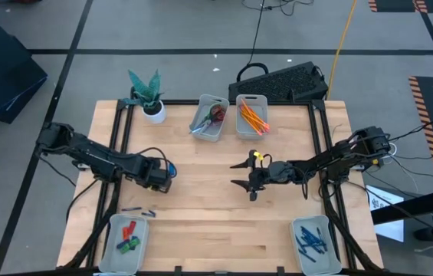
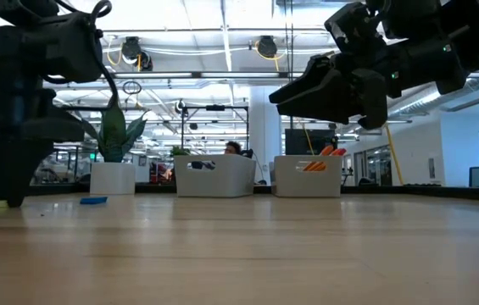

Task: Sort crayons/erasers/pens/pencils in bins
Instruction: Put the yellow eraser into the bottom left bin, then put the blue eraser into the bottom left bin

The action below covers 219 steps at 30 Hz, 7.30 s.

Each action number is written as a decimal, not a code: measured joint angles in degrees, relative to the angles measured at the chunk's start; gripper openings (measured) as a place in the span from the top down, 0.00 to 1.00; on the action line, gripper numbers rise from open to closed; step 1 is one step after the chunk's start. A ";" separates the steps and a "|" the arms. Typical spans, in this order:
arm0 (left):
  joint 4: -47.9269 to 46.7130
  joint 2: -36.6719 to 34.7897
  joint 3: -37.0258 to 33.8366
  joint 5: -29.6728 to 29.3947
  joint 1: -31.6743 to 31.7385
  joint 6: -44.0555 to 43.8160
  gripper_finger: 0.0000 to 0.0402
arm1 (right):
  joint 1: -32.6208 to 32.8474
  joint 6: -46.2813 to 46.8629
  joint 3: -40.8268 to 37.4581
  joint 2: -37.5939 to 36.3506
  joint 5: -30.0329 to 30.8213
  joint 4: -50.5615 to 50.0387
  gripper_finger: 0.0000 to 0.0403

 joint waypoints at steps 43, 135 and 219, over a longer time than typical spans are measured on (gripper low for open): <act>-3.45 4.49 23.24 14.39 -41.84 -48.54 0.80 | -0.11 -4.98 0.00 0.00 4.40 0.12 0.41; -10.75 -1.18 20.15 -23.11 -10.34 -10.50 0.96 | 4.44 2.85 0.22 -12.06 11.97 -13.69 0.41; 101.42 10.27 -32.86 -27.75 -1.78 69.30 0.44 | -0.06 7.52 0.22 -12.59 2.43 -8.50 0.41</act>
